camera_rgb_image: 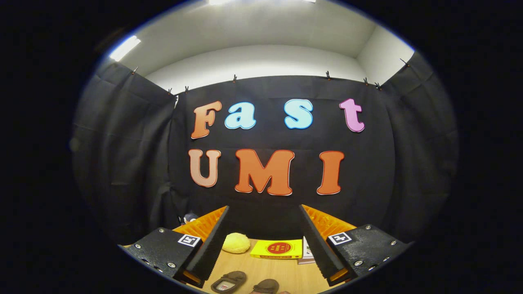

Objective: Open the storage box then place both shoes into the box .Put the left shoe in first, then the right shoe, with the right side of both shoes facing outward in a uniform manner.

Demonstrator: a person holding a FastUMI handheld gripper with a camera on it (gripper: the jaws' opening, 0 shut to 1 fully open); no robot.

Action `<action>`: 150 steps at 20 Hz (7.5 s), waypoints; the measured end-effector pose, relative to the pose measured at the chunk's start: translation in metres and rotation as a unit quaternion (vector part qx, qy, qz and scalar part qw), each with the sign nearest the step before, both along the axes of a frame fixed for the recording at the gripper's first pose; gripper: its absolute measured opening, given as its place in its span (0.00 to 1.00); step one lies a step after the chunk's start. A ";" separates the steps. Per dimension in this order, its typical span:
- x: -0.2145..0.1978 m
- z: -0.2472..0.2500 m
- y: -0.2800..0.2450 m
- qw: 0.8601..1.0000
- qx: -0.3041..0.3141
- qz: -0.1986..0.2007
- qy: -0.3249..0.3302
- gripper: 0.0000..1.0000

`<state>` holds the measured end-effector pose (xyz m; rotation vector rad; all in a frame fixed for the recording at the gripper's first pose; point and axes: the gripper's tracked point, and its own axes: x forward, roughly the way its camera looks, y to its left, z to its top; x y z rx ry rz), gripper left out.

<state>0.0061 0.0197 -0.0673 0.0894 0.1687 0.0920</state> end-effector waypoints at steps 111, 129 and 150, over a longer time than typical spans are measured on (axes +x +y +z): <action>-0.080 -0.259 0.299 0.855 0.202 0.278 0.389 0.98; -0.114 -0.412 0.153 0.831 0.025 0.144 0.536 0.97; -0.081 -0.491 0.147 0.828 0.067 -0.017 0.557 0.19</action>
